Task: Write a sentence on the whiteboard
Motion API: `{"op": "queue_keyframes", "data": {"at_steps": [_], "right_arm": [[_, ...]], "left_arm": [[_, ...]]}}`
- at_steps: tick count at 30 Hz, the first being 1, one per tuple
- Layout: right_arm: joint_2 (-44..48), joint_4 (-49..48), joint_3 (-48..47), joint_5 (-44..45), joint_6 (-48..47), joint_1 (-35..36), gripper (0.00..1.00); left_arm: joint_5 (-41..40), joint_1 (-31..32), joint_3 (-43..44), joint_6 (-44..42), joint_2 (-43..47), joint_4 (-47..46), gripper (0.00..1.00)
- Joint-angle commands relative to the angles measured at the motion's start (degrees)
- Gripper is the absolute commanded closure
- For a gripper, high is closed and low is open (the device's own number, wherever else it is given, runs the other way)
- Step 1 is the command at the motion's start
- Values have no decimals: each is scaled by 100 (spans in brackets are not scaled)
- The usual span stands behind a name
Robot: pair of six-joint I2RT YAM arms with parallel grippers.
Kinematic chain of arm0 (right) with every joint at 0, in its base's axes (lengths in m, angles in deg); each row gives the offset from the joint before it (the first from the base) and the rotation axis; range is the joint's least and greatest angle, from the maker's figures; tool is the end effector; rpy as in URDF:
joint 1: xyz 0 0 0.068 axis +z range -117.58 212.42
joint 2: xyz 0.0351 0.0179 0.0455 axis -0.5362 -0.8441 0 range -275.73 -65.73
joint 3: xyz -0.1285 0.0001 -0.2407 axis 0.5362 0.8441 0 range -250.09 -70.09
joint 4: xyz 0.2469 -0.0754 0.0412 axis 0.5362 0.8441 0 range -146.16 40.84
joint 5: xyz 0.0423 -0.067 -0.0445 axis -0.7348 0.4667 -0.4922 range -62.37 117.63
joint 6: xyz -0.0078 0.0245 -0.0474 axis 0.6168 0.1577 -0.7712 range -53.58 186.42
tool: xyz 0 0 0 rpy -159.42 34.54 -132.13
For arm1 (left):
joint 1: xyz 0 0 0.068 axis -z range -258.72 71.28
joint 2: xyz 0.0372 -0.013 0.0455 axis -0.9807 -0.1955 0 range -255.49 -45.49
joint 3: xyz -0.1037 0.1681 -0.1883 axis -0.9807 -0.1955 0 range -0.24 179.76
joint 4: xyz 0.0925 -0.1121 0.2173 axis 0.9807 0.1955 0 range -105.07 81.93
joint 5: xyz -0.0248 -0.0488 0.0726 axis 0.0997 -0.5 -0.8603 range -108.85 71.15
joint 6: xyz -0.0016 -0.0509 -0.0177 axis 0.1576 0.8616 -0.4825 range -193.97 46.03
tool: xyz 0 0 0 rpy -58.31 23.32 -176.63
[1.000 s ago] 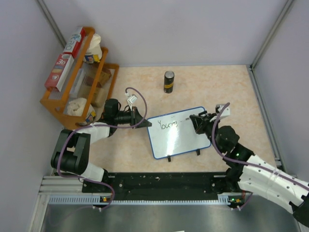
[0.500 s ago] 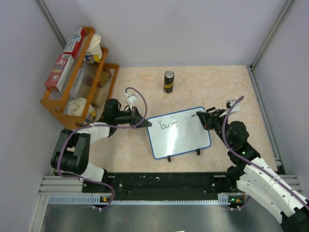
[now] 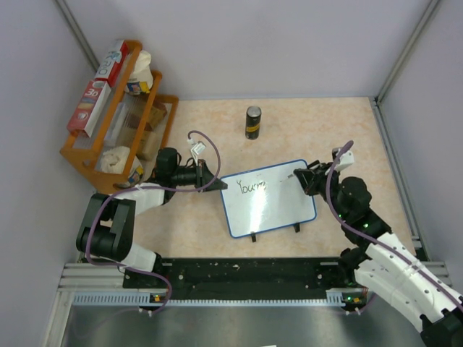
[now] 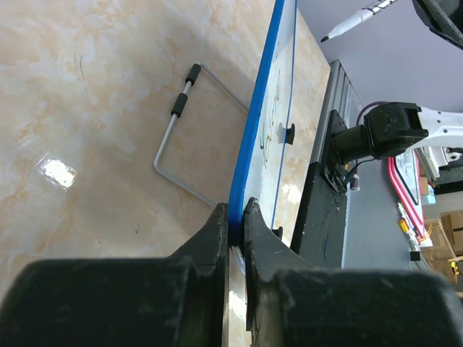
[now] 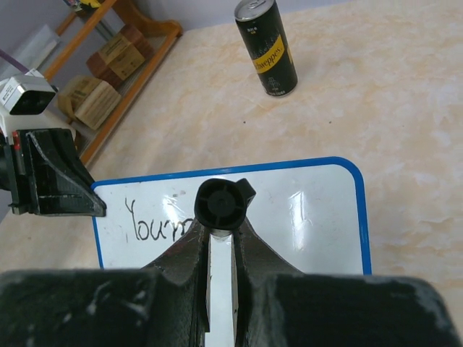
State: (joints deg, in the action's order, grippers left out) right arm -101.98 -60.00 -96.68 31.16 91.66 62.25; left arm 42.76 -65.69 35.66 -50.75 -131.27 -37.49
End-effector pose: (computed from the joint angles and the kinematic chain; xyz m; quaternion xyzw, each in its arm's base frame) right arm 0.1465 0.0814 0.2765 -0.0091 0.7419 0.2895 0.6047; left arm 0.2706 -0.0947 0.1863 0.1996 0.7549 -0.5546 0.2875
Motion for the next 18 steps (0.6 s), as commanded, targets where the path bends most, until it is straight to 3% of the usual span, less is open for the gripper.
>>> {"op": "queue_keyframes", "data": {"at_steps": [1, 18], "right_arm": [[-49, -21, -365, -36, -265, -56, 100], [-146, 111, -435, -116, -379, 23, 100]], "left_arm": [[-632, 50, -110, -714, -159, 431, 100], [-667, 50, -145, -714, -88, 387, 100]]}}
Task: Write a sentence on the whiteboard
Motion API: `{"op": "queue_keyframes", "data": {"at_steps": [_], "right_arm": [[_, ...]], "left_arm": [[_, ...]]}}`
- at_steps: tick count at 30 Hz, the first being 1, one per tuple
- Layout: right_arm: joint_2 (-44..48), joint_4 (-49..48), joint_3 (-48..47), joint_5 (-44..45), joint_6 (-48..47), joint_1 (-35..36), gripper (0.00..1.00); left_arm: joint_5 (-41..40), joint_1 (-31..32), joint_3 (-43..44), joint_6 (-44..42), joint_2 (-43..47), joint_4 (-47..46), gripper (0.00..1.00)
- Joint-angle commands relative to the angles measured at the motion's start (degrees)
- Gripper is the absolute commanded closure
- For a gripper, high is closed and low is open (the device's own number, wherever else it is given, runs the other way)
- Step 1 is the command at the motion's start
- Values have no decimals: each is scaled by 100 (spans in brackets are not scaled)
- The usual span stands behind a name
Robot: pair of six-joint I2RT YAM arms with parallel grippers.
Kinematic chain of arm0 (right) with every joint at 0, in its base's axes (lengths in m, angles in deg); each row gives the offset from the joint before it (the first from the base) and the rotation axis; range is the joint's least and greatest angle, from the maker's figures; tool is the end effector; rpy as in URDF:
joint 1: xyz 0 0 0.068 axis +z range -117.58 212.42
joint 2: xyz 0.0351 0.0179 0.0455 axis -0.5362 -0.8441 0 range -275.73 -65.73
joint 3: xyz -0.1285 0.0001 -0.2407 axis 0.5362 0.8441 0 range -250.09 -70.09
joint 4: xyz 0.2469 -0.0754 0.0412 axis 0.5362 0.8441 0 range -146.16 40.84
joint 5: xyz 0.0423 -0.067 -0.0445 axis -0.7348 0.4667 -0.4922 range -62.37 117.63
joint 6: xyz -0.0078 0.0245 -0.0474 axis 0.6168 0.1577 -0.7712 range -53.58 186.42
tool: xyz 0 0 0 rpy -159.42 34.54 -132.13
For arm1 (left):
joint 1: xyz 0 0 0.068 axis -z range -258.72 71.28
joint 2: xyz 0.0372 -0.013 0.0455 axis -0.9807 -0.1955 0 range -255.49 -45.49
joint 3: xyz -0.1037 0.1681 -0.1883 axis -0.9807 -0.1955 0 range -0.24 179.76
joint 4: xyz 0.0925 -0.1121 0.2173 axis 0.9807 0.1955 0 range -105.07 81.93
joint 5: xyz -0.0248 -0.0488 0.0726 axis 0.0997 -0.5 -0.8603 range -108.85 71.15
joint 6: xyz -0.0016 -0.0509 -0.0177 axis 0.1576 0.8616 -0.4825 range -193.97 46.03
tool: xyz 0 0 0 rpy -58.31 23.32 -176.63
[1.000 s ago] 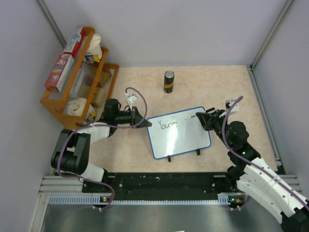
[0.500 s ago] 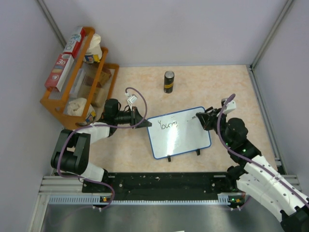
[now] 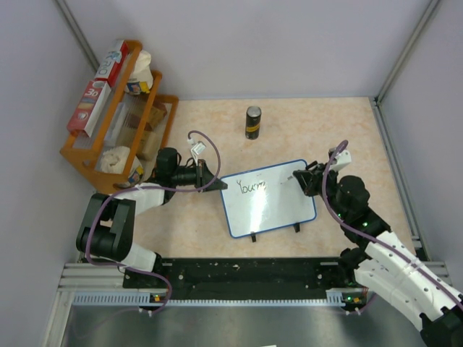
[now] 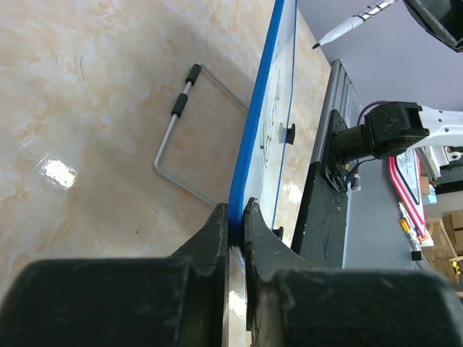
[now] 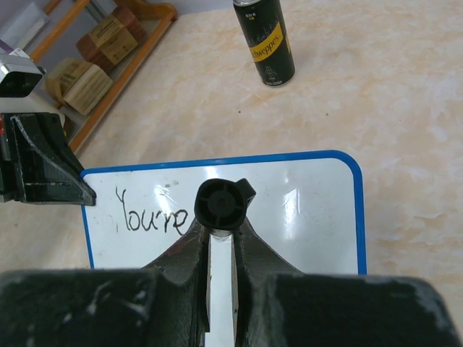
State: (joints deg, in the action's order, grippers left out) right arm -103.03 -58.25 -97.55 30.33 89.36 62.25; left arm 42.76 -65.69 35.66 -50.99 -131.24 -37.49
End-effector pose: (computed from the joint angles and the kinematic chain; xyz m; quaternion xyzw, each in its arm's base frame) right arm 0.1485 0.0832 0.2759 -0.0298 0.7525 0.2763 0.5970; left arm 0.2706 -0.0947 0.1864 0.2013 0.7544 -0.5540 0.2889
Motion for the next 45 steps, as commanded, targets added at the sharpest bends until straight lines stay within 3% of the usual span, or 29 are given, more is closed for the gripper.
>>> {"op": "queue_keyframes", "data": {"at_steps": [1, 11, 45], "right_arm": [[-49, -55, -365, 72, -167, 128, 100], [-366, -256, -514, 1031, -527, 1034, 100], [-1183, -969, -409, 969, -272, 1061, 100]], "left_arm": [[-667, 50, -153, -690, -90, 396, 100], [-659, 50, -145, -690, -99, 396, 100], [-641, 50, -153, -681, -126, 378, 100]]}}
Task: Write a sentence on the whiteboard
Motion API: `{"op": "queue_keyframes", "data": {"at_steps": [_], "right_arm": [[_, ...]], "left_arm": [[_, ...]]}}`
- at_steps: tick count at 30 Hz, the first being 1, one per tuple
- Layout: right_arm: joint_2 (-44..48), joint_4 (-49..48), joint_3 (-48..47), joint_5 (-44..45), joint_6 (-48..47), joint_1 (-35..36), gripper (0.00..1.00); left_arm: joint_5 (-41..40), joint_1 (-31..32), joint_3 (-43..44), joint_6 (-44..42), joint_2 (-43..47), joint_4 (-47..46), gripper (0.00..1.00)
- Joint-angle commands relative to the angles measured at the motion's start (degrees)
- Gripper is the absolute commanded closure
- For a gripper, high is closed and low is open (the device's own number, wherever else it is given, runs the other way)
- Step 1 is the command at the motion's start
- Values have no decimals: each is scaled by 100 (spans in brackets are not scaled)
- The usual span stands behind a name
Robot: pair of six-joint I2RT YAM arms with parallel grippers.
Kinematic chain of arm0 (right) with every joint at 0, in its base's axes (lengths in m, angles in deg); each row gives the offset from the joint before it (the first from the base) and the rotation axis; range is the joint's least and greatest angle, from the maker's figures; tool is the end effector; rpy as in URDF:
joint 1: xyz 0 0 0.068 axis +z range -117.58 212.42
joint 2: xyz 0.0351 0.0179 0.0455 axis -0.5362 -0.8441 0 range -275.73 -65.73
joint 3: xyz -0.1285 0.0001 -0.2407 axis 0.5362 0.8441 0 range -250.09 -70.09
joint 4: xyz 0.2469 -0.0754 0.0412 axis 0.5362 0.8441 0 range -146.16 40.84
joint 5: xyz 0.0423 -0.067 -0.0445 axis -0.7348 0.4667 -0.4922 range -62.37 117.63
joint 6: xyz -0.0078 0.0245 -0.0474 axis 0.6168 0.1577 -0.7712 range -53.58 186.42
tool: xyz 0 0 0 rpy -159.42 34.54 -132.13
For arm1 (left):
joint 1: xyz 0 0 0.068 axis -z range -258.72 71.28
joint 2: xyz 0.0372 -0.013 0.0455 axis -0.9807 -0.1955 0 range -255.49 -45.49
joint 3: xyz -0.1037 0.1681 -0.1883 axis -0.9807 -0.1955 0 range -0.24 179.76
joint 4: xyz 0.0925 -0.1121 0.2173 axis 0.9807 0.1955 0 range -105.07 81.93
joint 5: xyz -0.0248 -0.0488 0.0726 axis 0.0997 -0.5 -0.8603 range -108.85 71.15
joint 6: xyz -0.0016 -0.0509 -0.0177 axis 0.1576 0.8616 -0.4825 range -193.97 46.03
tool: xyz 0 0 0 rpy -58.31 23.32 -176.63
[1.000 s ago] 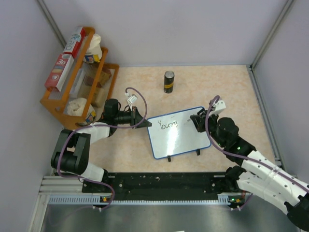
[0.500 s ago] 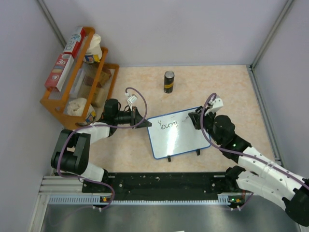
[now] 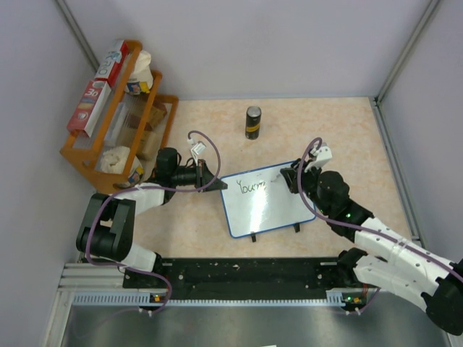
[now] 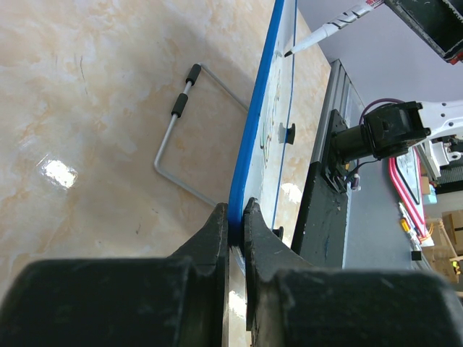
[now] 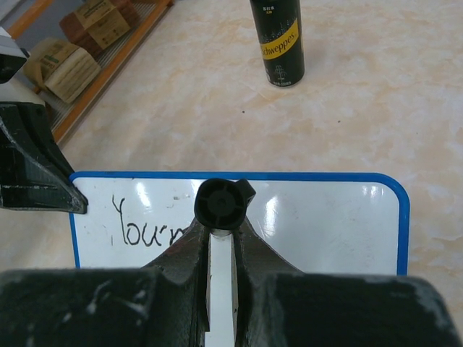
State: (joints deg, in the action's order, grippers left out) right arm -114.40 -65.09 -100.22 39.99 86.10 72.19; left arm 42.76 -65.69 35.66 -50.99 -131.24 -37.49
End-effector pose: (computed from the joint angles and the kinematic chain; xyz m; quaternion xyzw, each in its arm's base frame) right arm 0.1619 0.1248 0.2726 -0.0641 0.7598 0.2468 0.5981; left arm 0.2706 -0.0947 0.1864 0.2013 0.7544 -0.5540 0.2889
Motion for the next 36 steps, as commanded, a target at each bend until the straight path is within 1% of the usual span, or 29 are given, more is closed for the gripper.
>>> {"op": "queue_keyframes", "data": {"at_steps": [1, 5, 12, 18, 28, 36], "right_arm": [[-64, -285, -142, 21, 45, 66, 100], [-82, -250, -81, 144, 53, 66, 100], [32, -118, -72, 609, 62, 57, 100], [50, -135, -98, 733, 97, 66, 100], [-205, -346, -274, 390, 115, 57, 100], [-188, -145, -151, 223, 150, 57, 100]], "left_arm": [[-641, 50, -145, -681, -126, 378, 100], [-641, 50, -153, -681, -126, 378, 100], [-641, 50, -145, -681, -134, 387, 100], [-632, 50, -136, -681, -134, 387, 100], [-632, 50, -136, -681, -152, 387, 100], [-623, 50, -136, -681, -161, 387, 100]]}}
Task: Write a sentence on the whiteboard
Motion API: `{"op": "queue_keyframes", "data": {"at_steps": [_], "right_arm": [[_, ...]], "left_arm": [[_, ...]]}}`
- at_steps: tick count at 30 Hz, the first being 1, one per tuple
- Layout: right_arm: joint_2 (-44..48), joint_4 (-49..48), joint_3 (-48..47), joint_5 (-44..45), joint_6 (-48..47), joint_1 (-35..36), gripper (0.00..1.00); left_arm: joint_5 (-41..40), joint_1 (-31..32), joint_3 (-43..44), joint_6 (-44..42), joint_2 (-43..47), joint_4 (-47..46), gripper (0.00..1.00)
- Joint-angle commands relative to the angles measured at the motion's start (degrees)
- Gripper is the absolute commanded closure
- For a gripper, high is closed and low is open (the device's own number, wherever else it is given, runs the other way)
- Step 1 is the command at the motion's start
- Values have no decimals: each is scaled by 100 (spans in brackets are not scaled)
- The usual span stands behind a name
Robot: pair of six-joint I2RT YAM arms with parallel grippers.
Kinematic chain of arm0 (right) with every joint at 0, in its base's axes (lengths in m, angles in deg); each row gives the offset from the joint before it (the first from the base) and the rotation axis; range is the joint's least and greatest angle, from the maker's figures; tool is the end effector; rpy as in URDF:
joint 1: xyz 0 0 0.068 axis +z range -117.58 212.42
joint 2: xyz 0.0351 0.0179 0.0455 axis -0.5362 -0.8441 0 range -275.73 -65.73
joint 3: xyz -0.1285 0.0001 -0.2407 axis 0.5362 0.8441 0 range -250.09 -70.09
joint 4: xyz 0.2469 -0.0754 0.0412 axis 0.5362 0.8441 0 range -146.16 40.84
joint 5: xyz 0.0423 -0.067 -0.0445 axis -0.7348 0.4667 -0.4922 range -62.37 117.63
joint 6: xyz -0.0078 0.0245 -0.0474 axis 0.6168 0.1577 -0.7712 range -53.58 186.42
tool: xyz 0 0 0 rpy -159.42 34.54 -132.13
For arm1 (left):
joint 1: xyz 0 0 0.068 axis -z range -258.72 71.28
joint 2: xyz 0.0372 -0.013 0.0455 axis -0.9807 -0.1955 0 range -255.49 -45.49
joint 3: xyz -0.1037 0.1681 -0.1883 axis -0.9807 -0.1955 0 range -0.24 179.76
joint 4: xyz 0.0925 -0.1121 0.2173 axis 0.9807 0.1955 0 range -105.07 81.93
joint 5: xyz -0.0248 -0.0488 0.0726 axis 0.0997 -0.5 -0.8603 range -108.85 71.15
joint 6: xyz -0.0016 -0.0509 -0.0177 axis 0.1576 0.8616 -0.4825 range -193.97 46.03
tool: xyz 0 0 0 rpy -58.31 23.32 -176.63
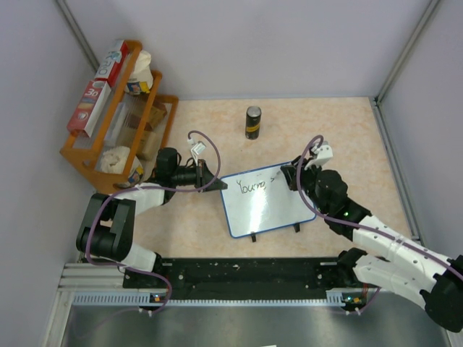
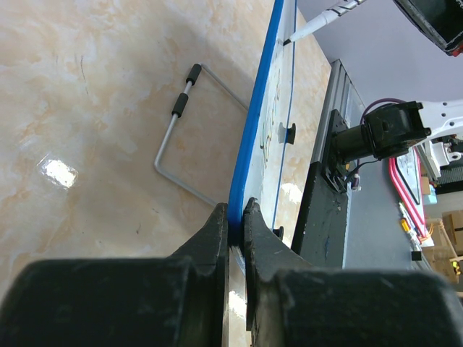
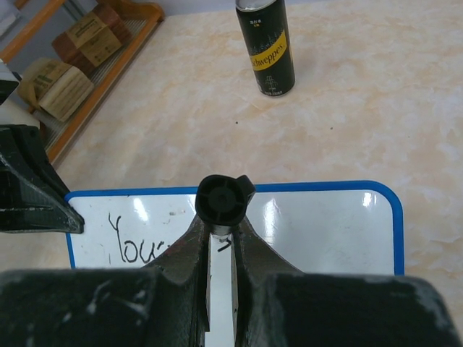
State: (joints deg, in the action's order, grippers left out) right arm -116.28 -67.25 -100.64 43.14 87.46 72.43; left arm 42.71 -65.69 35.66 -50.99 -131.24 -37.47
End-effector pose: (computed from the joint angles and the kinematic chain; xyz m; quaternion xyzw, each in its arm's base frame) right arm 0.1670 0.1277 0.2732 -0.0376 0.7570 0.2389 0.6070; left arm 0.2706 -0.0947 0.1864 0.2010 0.7546 -0.5538 0.2889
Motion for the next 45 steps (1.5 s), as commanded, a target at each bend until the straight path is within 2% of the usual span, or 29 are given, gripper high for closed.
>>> {"op": "queue_keyframes", "data": {"at_steps": [1, 17, 30, 40, 45], "right_arm": [[27, 90, -66, -92, 23, 42, 100], [378, 468, 295, 39, 41, 33, 100], [440, 284, -48, 181, 85, 42, 100], [923, 230, -39, 400, 155, 42, 100], [757, 230, -109, 532, 111, 25, 100]], "left_arm": [[-610, 50, -136, -681, -169, 385, 100], [-619, 50, -127, -699, -152, 394, 100], [-628, 50, -127, -690, -161, 394, 100], [-628, 50, -127, -699, -170, 394, 100], [-628, 50, -127, -690, -170, 394, 100]]}}
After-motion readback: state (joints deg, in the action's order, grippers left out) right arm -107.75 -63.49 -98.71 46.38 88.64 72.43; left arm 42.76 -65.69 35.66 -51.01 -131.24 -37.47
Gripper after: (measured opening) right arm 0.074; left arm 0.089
